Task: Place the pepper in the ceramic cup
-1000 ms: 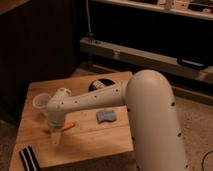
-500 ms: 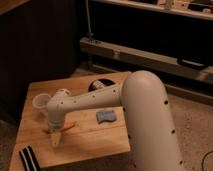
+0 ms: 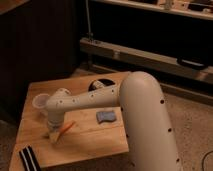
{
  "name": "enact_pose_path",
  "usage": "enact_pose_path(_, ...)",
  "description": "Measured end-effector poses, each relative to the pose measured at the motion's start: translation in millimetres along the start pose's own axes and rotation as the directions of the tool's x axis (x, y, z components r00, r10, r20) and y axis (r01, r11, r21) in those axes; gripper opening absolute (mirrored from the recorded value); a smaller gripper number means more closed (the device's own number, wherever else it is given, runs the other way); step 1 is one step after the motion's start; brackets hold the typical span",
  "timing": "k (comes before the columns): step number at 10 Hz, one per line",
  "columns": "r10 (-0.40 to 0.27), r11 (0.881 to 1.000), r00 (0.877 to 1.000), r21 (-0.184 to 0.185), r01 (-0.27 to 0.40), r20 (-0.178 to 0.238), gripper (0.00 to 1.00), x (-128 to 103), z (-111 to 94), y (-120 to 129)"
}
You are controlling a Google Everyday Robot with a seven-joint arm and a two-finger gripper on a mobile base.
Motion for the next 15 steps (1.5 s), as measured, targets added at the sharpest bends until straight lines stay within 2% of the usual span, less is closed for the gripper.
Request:
enact_pose_path(6, -0.041, 0.999, 0.999, 0.035, 0.041, -0.003, 0.49, -3, 0, -5)
enact_pose_path(9, -0.05, 0.998, 0.999, 0.041, 0.05, -0.02, 0.7, -11, -4, -8)
enact_pose_path(14, -0.053, 0.997, 0.998, 0.051, 0.055, -0.046, 0.71, -20, -3, -12)
enact_pose_path(15, -0.057, 0.997, 0.997, 0.052, 0.06, -0.05, 0.68, -21, -1, -13)
